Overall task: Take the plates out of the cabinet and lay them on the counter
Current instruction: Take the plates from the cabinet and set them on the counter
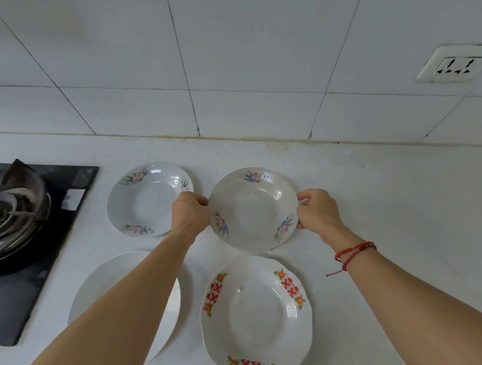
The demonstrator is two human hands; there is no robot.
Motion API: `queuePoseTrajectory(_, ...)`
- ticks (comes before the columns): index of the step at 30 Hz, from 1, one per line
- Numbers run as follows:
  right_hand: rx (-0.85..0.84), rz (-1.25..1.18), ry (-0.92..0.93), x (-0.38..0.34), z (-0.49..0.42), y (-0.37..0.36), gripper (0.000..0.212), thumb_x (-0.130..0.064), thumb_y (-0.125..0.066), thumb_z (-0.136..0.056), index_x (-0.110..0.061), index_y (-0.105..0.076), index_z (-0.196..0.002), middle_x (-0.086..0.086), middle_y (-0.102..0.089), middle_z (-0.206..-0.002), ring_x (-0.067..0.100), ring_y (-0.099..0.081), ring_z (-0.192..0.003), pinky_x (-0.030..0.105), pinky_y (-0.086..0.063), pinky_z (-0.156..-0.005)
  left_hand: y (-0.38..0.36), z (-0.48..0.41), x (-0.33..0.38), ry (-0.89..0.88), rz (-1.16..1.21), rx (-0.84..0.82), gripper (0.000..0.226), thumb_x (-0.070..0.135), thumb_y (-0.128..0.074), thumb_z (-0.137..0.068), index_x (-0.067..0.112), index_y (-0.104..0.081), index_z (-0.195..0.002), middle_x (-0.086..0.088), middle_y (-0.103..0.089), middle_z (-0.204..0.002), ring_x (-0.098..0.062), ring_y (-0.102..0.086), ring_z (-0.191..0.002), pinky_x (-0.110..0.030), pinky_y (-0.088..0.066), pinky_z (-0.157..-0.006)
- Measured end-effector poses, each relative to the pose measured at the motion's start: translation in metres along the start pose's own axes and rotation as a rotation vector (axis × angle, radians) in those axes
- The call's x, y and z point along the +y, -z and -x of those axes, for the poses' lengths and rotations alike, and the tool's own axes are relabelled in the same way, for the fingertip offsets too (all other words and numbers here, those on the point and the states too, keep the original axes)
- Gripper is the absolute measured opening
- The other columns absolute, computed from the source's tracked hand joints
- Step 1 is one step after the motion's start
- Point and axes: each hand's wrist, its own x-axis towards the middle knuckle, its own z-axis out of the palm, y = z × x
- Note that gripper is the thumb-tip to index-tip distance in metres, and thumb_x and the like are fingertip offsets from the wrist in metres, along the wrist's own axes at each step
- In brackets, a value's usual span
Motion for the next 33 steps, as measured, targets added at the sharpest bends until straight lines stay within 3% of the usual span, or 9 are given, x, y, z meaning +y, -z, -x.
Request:
queuePoseTrajectory(4,-0.004,-0.005,0.006,0.005,-0.022,-0.012,0.032,0.006,-0.053,-0.083,-0.008,-0.071,-0.106,0.012,-0.074,-0.097,0.029,-0.072,-0.083,0.047,-0.063,-0.073,-0.008,-0.018,0.001,-0.019,-0.016,0.017,0.032,-0.015,-0.052,-0.075,0.008,-0.073,-0.068,-0.016,-0.073,-0.078,-0.031,-0.069,-0.069,-0.044,-0.061,-0.064)
queuePoseTrajectory(10,-0.001,0.006,-0.006,0.011,-0.037,-0.02,0.033,0.005,-0.053,-0.084,-0.01,-0.071,-0.108,0.011,-0.074,-0.098,0.026,-0.072,-0.083,0.044,-0.063,-0.073,-0.016,-0.031,-0.004,-0.034,-0.033,0.028,0.028,-0.014,-0.052,-0.076,0.0,-0.076,-0.079,-0.018,-0.074,-0.081,-0.033,-0.07,-0.072,-0.051,-0.061,-0.065)
queuePoseTrajectory(13,-0.002,0.012,-0.002,0.01,-0.039,-0.02,0.034,0.005,-0.053,-0.085,-0.01,-0.07,-0.111,0.011,-0.074,-0.101,0.026,-0.072,-0.083,0.043,-0.063,-0.072,-0.019,-0.033,-0.005,-0.037,-0.027,0.033,0.029,-0.012,-0.052,-0.079,0.002,-0.077,-0.084,-0.016,-0.074,-0.083,-0.035,-0.071,-0.08,-0.046,-0.062,-0.067)
queuePoseTrajectory(18,-0.005,0.006,-0.008,0.011,-0.04,-0.02,0.034,0.006,-0.054,-0.087,-0.009,-0.068,-0.114,0.014,-0.073,-0.106,0.027,-0.072,-0.085,0.044,-0.064,-0.072,-0.021,-0.032,-0.004,-0.045,-0.026,0.042,0.033,-0.01,-0.052,-0.082,0.004,-0.076,-0.099,-0.007,-0.072,-0.088,-0.024,-0.069,-0.08,-0.027,-0.056,-0.065)
queuePoseTrajectory(24,-0.004,0.013,-0.014,0.012,-0.04,-0.021,0.037,0.005,-0.054,-0.088,-0.008,-0.066,-0.12,0.015,-0.072,-0.11,0.027,-0.072,-0.086,0.043,-0.064,-0.072,-0.019,-0.028,-0.004,-0.074,-0.045,0.039,0.031,-0.009,-0.053,-0.081,0.004,-0.077,-0.097,-0.009,-0.073,-0.09,-0.026,-0.069,-0.08,-0.028,-0.057,-0.065)
queuePoseTrajectory(27,-0.019,0.019,-0.001,0.012,-0.037,-0.02,0.041,-0.006,-0.055,-0.091,-0.009,-0.058,-0.132,0.014,-0.071,-0.11,0.024,-0.071,-0.083,0.041,-0.063,-0.07,-0.017,-0.023,-0.005,-0.099,-0.083,0.011,0.02,-0.003,-0.059,-0.083,0.005,-0.075,-0.09,-0.013,-0.073,-0.09,-0.027,-0.066,-0.079,-0.028,-0.057,-0.064)
queuePoseTrajectory(29,-0.033,0.054,0.031,0.01,-0.033,-0.02,0.05,-0.018,-0.055,-0.095,-0.01,-0.047,-0.143,0.016,-0.067,-0.119,0.027,-0.068,-0.095,0.03,-0.056,-0.07,-0.015,-0.02,-0.007,-0.129,-0.116,0.005,0.012,0.002,-0.061,-0.086,0.009,-0.072,-0.088,-0.013,-0.07,-0.089,-0.025,-0.061,-0.079,-0.023,-0.052,-0.062)
queuePoseTrajectory(30,-0.039,0.081,0.056,0.009,-0.03,-0.019,0.055,-0.024,-0.056,-0.096,-0.011,-0.042,-0.147,0.016,-0.065,-0.124,0.028,-0.065,-0.104,0.027,-0.051,-0.074,-0.013,-0.017,-0.007,-0.148,-0.141,0.0,0.011,0.005,-0.063,-0.088,0.009,-0.071,-0.094,-0.012,-0.068,-0.092,-0.024,-0.061,-0.083,-0.022,-0.051,-0.065)
queuePoseTrajectory(33,-0.04,0.172,0.13,0.006,-0.02,-0.014,0.064,-0.041,-0.058,-0.093,-0.018,-0.038,-0.149,0.013,-0.053,-0.134,0.027,-0.057,-0.114,0.029,-0.043,-0.08,-0.008,-0.009,-0.009,-0.229,-0.26,-0.004,0.045,0.018,-0.065,-0.09,0.006,-0.057,-0.133,-0.014,-0.061,-0.126,-0.029,-0.06,-0.112,-0.033,-0.05,-0.091)
